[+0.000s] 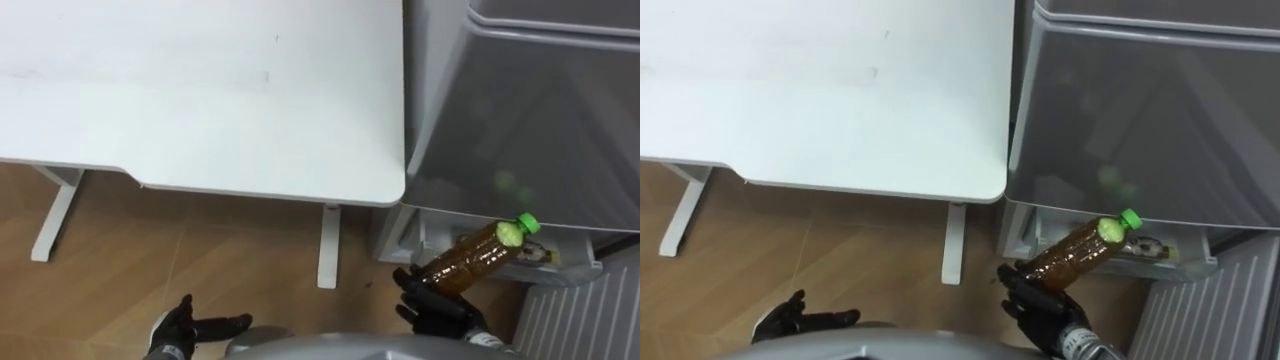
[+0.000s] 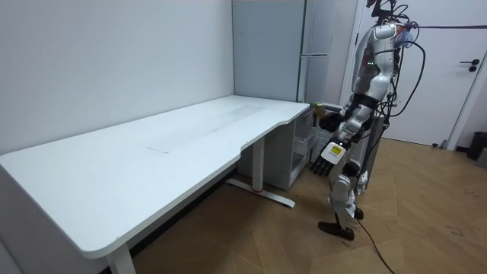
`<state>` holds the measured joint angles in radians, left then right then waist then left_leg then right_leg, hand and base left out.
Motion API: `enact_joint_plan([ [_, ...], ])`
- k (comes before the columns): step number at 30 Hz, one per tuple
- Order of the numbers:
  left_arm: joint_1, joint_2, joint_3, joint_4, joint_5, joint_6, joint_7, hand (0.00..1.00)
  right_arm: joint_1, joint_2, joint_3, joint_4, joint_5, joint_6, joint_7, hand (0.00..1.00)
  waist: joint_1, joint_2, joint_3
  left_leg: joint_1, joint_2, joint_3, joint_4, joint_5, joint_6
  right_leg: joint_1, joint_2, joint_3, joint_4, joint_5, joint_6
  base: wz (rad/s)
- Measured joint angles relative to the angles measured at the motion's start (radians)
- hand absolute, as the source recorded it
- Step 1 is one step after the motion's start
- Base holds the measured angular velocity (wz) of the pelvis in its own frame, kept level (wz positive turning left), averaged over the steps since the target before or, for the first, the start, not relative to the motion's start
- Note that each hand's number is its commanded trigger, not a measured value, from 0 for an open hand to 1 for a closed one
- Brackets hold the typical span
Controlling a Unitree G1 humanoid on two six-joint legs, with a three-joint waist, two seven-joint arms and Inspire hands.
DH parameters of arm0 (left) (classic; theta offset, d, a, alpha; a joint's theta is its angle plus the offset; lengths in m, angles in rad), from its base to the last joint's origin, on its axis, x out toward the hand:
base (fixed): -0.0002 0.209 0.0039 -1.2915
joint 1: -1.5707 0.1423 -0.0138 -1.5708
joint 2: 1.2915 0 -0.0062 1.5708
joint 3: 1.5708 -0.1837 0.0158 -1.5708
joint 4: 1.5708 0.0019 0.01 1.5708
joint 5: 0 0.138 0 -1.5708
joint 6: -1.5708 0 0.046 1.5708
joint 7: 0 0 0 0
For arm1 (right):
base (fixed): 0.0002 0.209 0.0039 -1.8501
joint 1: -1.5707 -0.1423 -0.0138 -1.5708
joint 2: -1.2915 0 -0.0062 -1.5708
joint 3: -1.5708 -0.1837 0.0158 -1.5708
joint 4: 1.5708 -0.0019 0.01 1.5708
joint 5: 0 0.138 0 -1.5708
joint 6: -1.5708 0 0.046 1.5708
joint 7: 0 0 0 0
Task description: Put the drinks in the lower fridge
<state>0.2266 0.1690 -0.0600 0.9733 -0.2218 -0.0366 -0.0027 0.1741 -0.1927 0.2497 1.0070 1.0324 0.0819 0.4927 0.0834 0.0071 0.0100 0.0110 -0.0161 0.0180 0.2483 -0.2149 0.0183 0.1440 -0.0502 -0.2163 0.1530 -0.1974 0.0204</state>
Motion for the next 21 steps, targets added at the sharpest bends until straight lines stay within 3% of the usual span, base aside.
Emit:
enact_joint_plan([
  [4, 0.002, -0.003, -0.004, 0.000, 0.020, 0.000, 0.001, 0.00, -0.002, -0.001, -0.006, 0.008, 0.051, 0.000, -0.004, 1.00, -0.001, 0.010, 0.0047, 0.004, 0.000, 0.004, -0.007, 0.000, 0.000, 0.000, 0.000, 0.005, -0.002, 0.000, 0.000, -0.02],
  [9, 0.008, -0.003, -0.021, 0.000, 0.021, 0.000, 0.013, 0.00, 0.002, 0.001, -0.009, 0.008, 0.170, 0.004, -0.026, 1.00, -0.004, 0.020, 0.0050, 0.003, 0.000, 0.002, -0.011, 0.001, -0.002, -0.001, 0.001, 0.001, -0.003, 0.000, 0.000, 0.00],
  [21, 0.010, -0.002, -0.022, -0.003, 0.062, -0.004, 0.037, 0.00, 0.002, 0.009, -0.016, -0.008, 0.349, 0.005, -0.035, 1.00, 0.007, 0.003, 0.0013, 0.010, 0.002, 0.007, -0.009, 0.002, -0.002, -0.006, 0.001, -0.001, -0.001, 0.000, 0.000, 0.00],
])
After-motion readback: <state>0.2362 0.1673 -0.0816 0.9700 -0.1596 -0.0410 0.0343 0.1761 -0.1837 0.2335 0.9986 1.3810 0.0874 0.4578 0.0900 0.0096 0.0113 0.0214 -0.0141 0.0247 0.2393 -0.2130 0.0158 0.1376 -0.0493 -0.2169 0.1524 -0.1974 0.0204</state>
